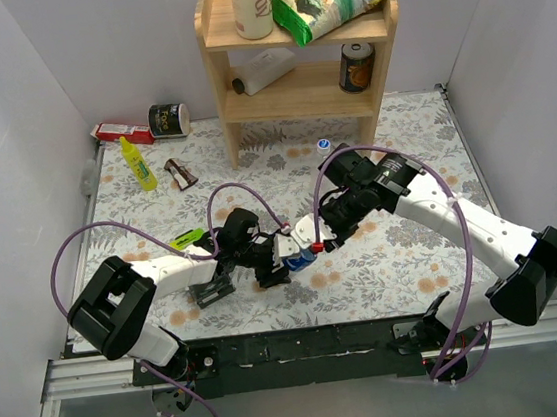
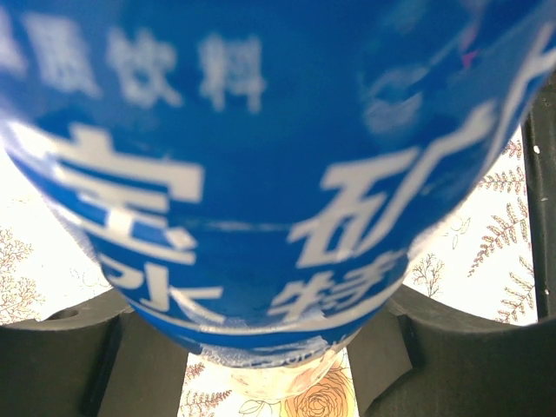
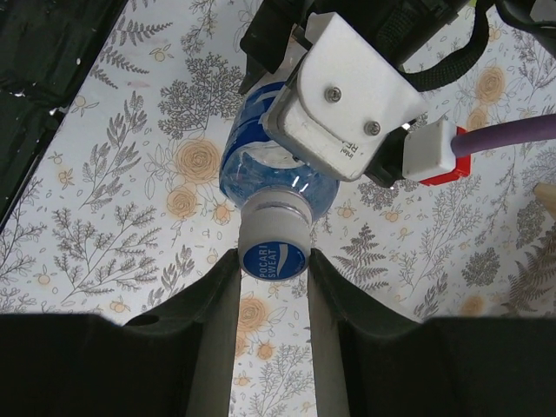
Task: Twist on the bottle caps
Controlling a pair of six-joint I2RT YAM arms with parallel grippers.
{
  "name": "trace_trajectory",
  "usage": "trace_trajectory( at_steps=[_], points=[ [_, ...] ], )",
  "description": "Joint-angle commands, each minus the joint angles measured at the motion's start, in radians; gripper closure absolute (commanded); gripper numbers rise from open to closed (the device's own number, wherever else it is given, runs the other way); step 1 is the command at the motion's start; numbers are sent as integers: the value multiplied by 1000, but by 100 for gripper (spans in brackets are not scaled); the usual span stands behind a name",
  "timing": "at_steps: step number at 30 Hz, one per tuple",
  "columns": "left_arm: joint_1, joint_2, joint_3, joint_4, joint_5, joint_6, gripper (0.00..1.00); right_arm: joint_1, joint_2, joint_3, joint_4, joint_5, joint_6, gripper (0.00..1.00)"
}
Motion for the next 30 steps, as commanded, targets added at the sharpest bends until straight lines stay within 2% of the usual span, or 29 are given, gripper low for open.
trace_trajectory(
  at_steps=[1,9,15,21,26,30],
  points=[
    [-11,-25,9,80,17,14,100,36,69,16,-87,49,-2,77],
    [-12,-45,24,178,6,-135,100,52,178,149,-133,32,235,79],
    [-12,-71,-12,273,-26,-192,100,50,209,135,-64,-29,433,78],
    [-12,-88,-60,362,-51,-276,100,29,281,152,-20,-86,720,78],
    [-12,-99,-88,384,-97,-304,100,-40,373,186,-32,-167,904,78],
    [-14,-114,-115,381,-137,-331,100,-48,419,249,-34,-141,996,77]
  ],
)
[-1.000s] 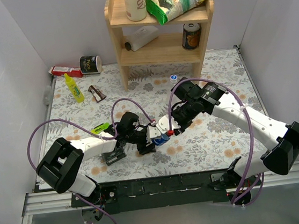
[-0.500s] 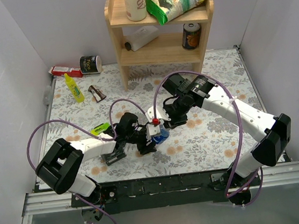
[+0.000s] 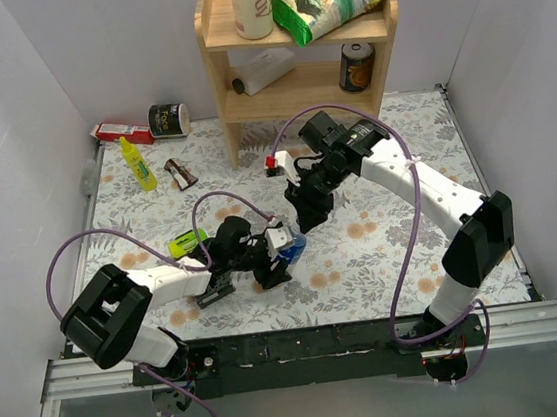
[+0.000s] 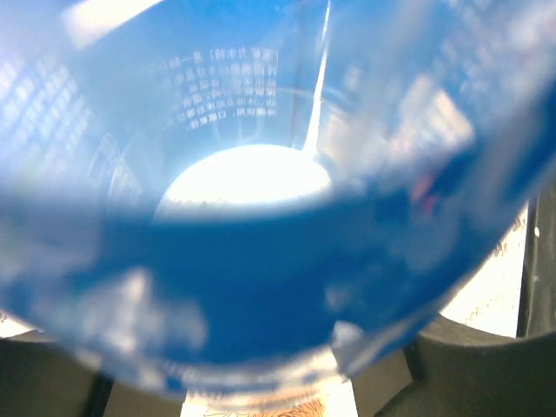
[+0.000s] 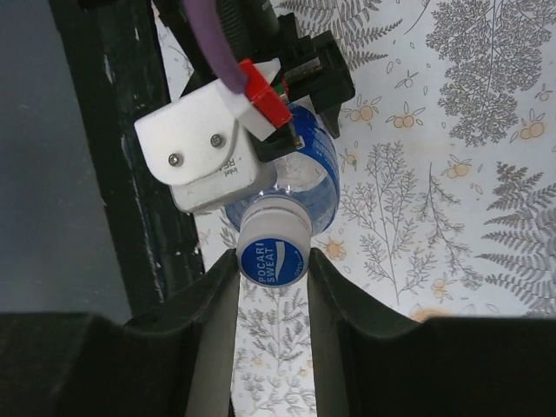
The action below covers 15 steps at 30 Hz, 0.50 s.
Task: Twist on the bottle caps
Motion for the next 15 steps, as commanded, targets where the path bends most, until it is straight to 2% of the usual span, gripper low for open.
trace_trajectory(
  at_steps=[1,6,9,11,13,15],
  points=[
    [-14,-64,-3,160,-43,-44,100,40,134,1,-14,-44,182,76],
    [-14,-75,-23,150,-52,-76,100,38,147,64,-16,15,257,71],
    [-14,-75,-31,145,-52,-101,100,35,124,56,-11,32,216,49],
    [-14,-76,-35,136,-52,-108,100,28,90,62,-31,18,142,27],
    [-12,-81,-41,130,-52,-118,100,3,67,87,-49,13,98,15],
    [-9,-90,-48,118,-47,-128,100,-50,30,102,-69,-17,73,11]
  ],
)
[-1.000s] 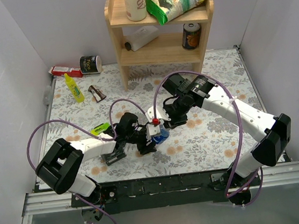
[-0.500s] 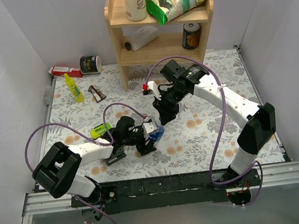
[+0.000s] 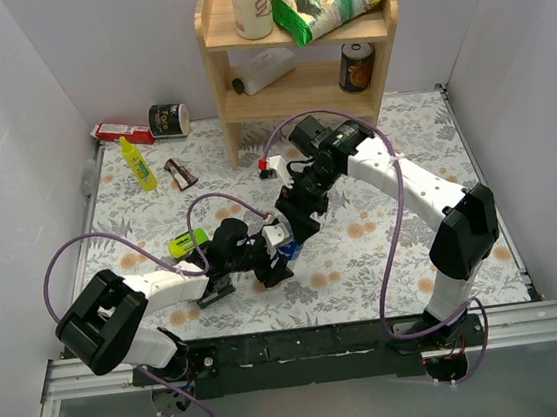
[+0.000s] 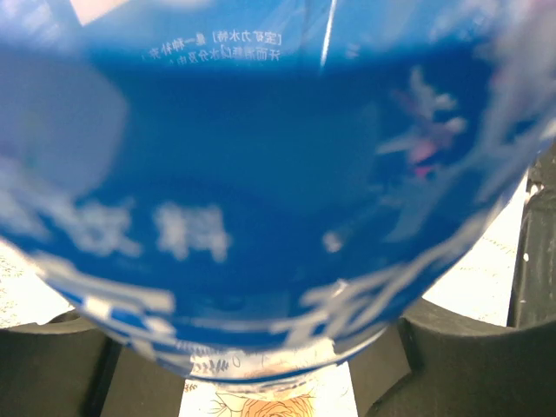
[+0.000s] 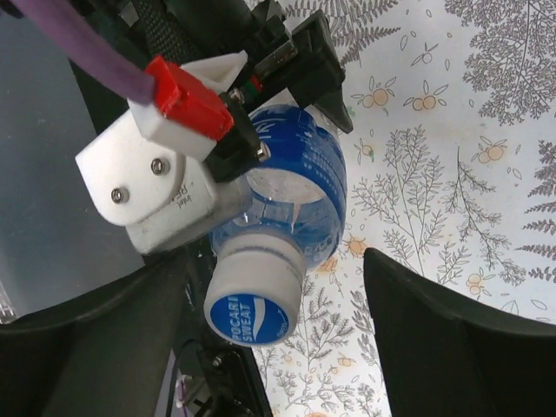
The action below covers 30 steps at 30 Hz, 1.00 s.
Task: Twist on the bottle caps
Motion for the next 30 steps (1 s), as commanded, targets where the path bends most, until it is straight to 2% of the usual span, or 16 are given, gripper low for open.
trace_trajectory(
  at_steps=[1,5,8,10,12,13,14,16,20,30],
  points=[
    [0,-53,-7,28,4,-21,100,-86,-77,36,-31,-50,-69,9],
    [17,-62,2,-5,31,-32,100,-189,-139,3,-9,-125,-104,8],
    [29,-68,20,-30,68,-30,100,-231,-222,-92,133,-180,-179,8],
    [33,-70,48,-42,100,-26,100,-240,-273,-149,318,-233,-169,7],
    [38,-73,69,-53,106,-32,100,-240,-333,-229,458,-294,-93,6],
    [41,-86,94,-53,102,-44,100,-238,-345,-250,598,-311,7,6],
    [47,-95,105,-27,113,-93,100,-238,-356,-266,642,-352,30,6],
    [49,-105,135,-13,139,-110,100,-238,-356,-296,763,-383,108,6],
    [49,-89,169,-45,122,-145,100,-238,-362,-321,912,-490,164,5],
    [55,-57,200,-58,146,-150,100,-215,-357,-379,951,-609,164,5]
  ],
)
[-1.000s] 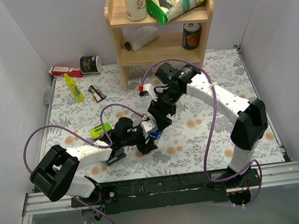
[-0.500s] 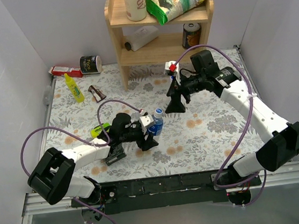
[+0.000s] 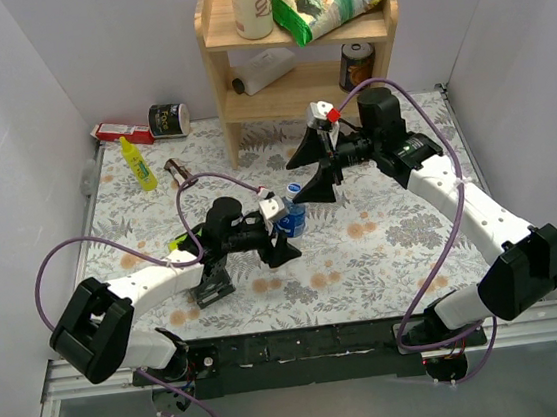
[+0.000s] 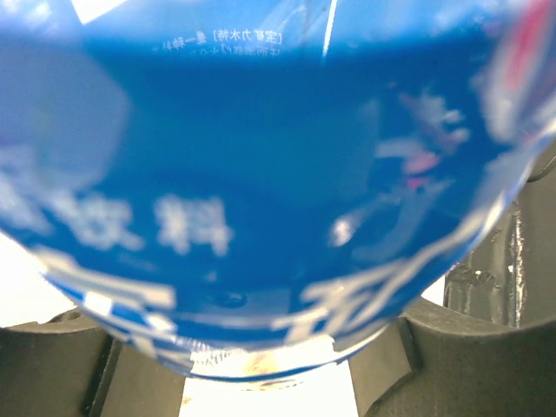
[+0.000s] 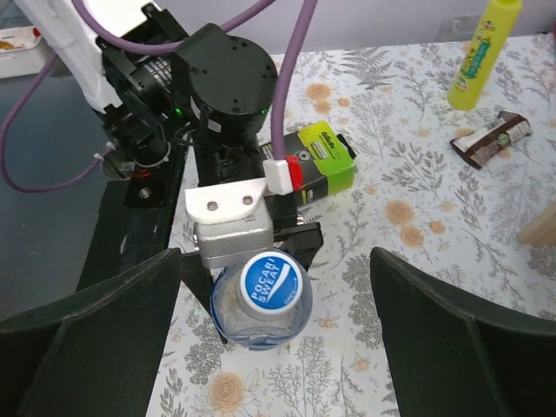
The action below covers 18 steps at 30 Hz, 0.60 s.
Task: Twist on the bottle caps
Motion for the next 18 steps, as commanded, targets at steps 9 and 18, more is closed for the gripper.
trace_trajectory(
  at_steps=[9,18],
  points=[
    [23,23,67,22,38,-46,100,37,-15,-80,136,-86,68,5],
    [86,44,61,69,91,-172,100,35,-45,-97,64,-12,17,5]
  ],
)
